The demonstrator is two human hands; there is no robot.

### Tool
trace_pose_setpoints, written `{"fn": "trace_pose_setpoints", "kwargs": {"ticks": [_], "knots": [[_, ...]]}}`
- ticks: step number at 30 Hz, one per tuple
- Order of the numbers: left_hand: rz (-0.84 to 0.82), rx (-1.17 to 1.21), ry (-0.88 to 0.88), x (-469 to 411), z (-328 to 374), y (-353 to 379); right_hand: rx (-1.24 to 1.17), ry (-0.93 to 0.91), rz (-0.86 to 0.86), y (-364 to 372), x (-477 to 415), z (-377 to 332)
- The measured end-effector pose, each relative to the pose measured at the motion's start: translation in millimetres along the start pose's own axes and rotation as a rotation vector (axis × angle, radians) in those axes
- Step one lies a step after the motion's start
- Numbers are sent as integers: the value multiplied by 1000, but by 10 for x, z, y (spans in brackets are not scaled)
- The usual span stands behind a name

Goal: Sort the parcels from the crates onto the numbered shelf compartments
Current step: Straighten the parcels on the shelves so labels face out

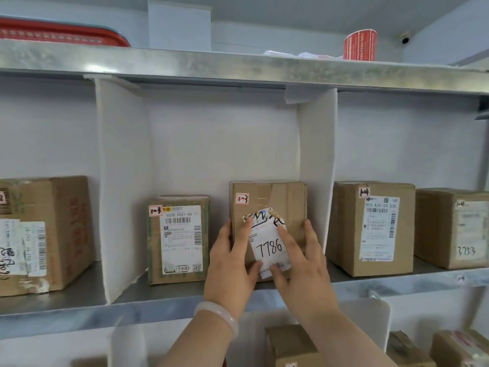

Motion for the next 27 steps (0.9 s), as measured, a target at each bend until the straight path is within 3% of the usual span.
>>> {"fn": "trace_pose_setpoints", "kwargs": {"ticks": [12,22,27], "knots": [[-2,-30,-60,-50,-118,165,27,32,-128,246,-70,125],[142,-54,85,47,37,-54,111,-108,11,-297,154,-47],[174,-26,222,218,468,-112,216,34,98,-715,309,150]]}}
Point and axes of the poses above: each hand's wrist, its own x-axis away from the middle knuckle, its own y-axis out of the palm, z = x × y, the point moved 9 cm from there along -x, towards the middle knuckle, and after that the axes turned 8 degrees about z, right-handed, at the moved point
